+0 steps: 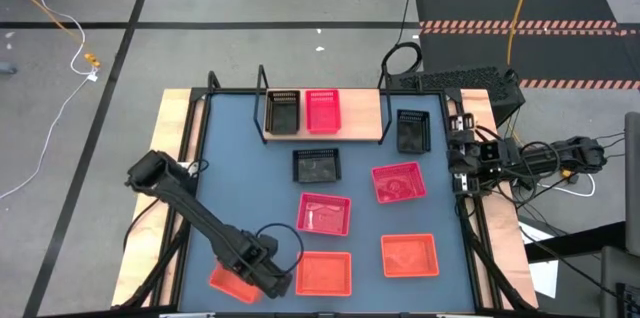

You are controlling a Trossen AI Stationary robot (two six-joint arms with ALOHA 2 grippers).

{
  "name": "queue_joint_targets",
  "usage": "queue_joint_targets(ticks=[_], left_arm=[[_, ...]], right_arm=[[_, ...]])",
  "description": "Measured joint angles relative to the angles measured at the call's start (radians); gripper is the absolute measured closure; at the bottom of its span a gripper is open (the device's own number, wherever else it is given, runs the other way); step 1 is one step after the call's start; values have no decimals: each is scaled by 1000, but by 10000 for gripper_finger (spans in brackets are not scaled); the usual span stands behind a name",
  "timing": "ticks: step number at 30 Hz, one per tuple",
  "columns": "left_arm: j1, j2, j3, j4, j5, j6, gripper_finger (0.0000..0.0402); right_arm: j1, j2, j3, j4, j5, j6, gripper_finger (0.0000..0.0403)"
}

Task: Stack baskets on shelf by color
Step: Put the left orange bin on the shelf

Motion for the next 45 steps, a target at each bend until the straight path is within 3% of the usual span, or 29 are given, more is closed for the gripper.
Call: queue_joint_targets(ticks=[8, 12, 18, 23, 25, 30, 34, 38, 45], left_arm=[[67, -13, 344, -485, -20, 151, 394], [123, -14, 457, -636, -139, 346, 394], [225, -13, 563, -607, -432, 933, 394], [349, -10, 573, -440, -736, 1444, 394], [420, -11, 571, -323, -805, 1617, 394], [623, 2, 507, 9, -713, 1936, 394], [787, 14, 439, 239, -522, 2012, 393], [907, 71, 402, 357, -408, 2045, 394], [969, 213, 463, 360, -400, 2061, 393]], right_arm=[[0, 0, 0, -7, 2, -71, 298], [0, 0, 0, -33, 2, -66, 298], [0, -2, 0, -86, 3, 35, 298], [0, -2, 0, -164, 72, 85, 298], [0, -3, 0, -210, 110, 87, 298], [0, -5, 0, -295, 258, 51, 298], [1, -7, 0, -356, 400, 8, 298], [1, -31, 0, -444, 480, 0, 298], [2, -116, -1, -428, 495, 3, 298]])
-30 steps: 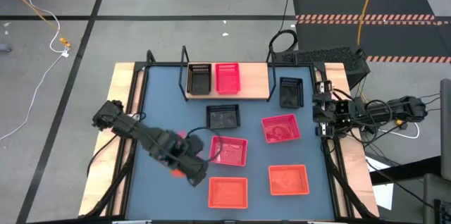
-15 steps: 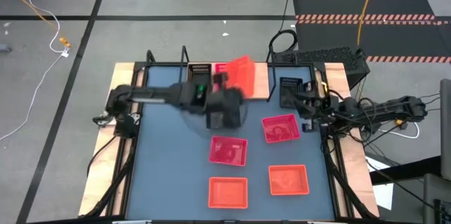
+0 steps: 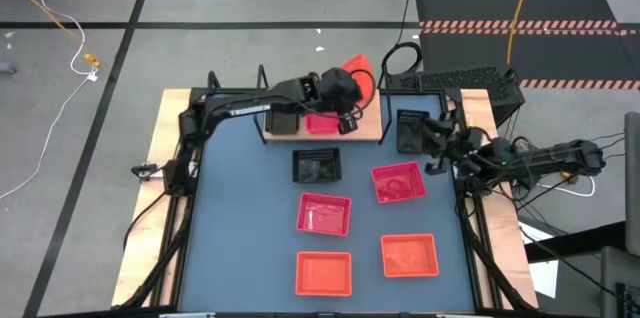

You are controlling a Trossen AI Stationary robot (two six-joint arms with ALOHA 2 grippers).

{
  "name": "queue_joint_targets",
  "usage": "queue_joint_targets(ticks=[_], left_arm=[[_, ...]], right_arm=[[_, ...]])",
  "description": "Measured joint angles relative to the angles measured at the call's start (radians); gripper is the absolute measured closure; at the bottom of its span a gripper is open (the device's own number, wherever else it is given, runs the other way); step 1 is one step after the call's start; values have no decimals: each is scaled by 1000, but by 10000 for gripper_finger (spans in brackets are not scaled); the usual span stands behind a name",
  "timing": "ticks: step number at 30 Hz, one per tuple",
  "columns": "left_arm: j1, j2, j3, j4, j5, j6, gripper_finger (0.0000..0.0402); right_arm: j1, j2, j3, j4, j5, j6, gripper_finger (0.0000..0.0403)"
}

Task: Stack baskets on shelf by color
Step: Put the left orange bin on the shelf

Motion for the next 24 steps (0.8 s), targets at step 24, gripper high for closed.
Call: queue_joint_targets(ticks=[24], left_arm=[[-81, 141, 42, 5, -5, -146, 388]], right_arm=[[0, -159, 0, 78, 2, -219, 298]])
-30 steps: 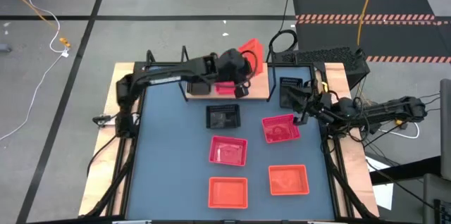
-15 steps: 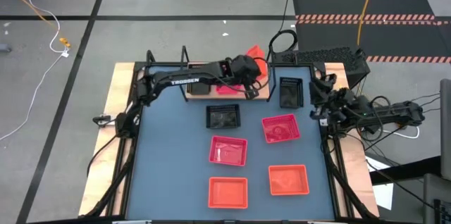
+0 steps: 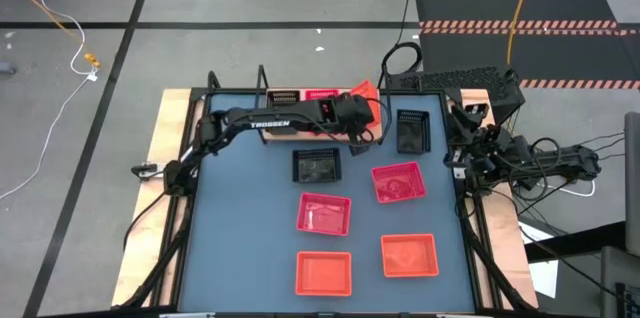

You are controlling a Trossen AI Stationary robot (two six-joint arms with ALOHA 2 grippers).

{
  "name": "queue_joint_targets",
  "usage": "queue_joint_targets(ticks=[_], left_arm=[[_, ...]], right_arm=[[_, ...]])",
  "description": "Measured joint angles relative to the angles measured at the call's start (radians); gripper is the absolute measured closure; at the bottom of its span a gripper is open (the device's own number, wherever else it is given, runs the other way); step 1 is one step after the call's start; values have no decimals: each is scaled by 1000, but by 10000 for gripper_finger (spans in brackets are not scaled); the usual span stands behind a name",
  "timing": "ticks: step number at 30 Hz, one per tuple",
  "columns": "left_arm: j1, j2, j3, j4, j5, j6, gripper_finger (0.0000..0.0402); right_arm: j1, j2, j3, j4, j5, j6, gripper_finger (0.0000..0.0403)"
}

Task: Stack baskets on shelf by color
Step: Put the left orange bin on the shelf

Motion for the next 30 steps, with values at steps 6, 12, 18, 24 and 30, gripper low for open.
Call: queue_joint_targets(ticks=[6, 12, 18, 24, 30], left_arm=[[0, -1, -1, -61, 0, 15, 387], [2, -1, -1, -64, -1, 17, 387], [3, -1, -1, -75, -1, 13, 372], [11, -1, -1, -74, -2, 12, 350], [12, -1, -1, -59, -2, 14, 332]], right_arm=[[0, 0, 0, 33, 1, -51, 298], [0, 0, 0, 58, 17, -133, 298], [0, 0, 0, 72, 58, -172, 298], [0, 0, 0, 72, 58, -177, 298], [0, 0, 0, 69, 58, -186, 298]])
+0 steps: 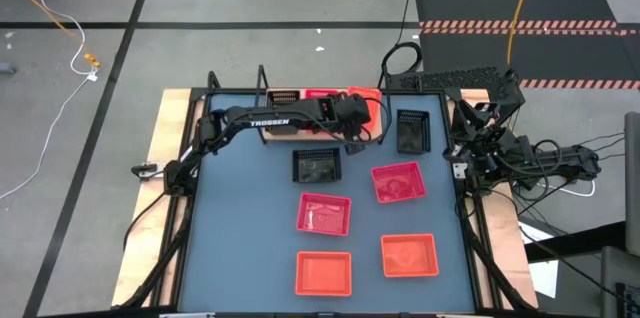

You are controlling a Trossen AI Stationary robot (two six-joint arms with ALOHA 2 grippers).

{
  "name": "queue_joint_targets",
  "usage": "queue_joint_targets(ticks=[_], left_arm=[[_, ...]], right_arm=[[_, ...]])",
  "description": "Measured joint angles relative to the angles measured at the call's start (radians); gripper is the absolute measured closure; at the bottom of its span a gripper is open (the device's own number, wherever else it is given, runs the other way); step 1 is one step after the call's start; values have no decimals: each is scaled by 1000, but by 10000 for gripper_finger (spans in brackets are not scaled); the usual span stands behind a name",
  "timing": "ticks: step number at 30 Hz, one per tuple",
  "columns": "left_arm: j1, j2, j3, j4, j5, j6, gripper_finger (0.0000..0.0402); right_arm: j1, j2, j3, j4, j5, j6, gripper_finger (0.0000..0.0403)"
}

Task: Stack baskets on shelf by color
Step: Put the left orange bin on the shelf

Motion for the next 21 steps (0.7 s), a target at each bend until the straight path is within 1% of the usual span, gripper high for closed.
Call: queue_joint_targets(ticks=[5, 9, 12, 14, 16, 21], left_arm=[[0, 0, 0, 33, 0, 2, 328], [0, 0, 0, 44, 0, 47, 327], [4, 0, 0, 12, 5, 152, 327], [11, 0, 0, -24, 46, 258, 327], [17, 0, 0, -52, 68, 332, 327], [34, 0, 0, -59, 93, 410, 327]], right_arm=[[0, 0, 0, -8, 0, 11, 298], [0, 0, 0, -9, 0, 12, 298], [0, 0, 0, -13, 0, 14, 298], [0, 0, 0, -15, 0, 14, 298], [0, 0, 0, -16, 0, 14, 298], [0, 0, 0, -17, 0, 17, 298]])
